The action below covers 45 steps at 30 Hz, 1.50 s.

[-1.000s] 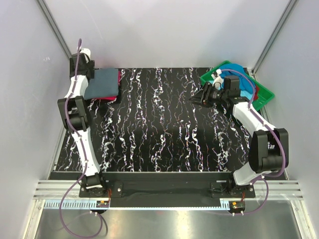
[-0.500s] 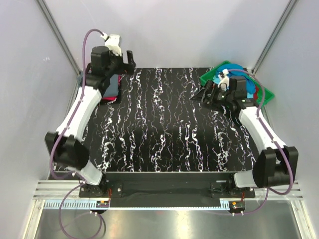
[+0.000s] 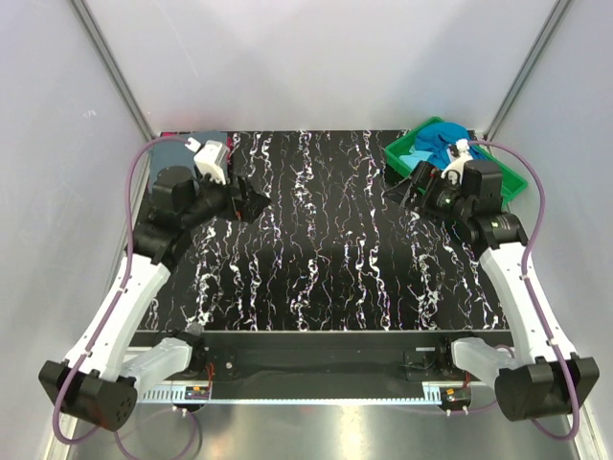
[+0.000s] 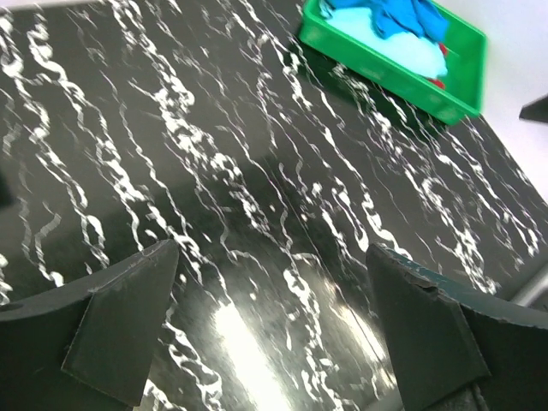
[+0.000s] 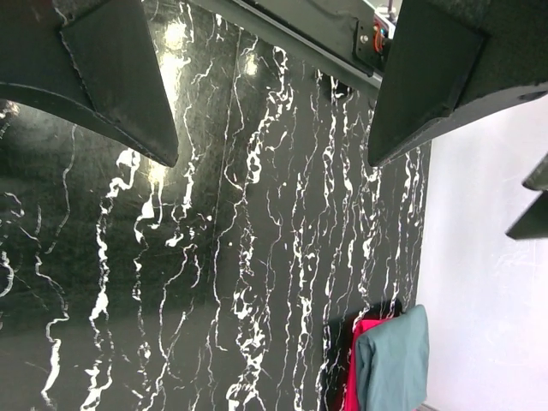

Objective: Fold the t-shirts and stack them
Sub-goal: Reset both grippers

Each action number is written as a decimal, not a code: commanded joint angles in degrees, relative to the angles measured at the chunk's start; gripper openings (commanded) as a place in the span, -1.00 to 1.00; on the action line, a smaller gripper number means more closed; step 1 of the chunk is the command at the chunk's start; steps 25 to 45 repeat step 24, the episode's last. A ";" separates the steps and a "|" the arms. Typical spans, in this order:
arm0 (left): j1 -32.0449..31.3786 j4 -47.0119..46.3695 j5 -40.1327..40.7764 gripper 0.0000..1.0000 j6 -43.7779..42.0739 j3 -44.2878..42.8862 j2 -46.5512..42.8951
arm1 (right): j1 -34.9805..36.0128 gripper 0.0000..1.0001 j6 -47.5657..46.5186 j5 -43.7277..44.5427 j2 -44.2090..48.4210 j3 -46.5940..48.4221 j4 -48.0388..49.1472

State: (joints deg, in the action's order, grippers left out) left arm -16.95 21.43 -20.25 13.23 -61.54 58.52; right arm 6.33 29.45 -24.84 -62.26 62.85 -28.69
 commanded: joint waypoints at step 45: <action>-0.01 -3.85 -4.27 0.98 2.67 4.85 -6.67 | -0.09 0.99 0.25 2.95 5.92 -3.00 0.38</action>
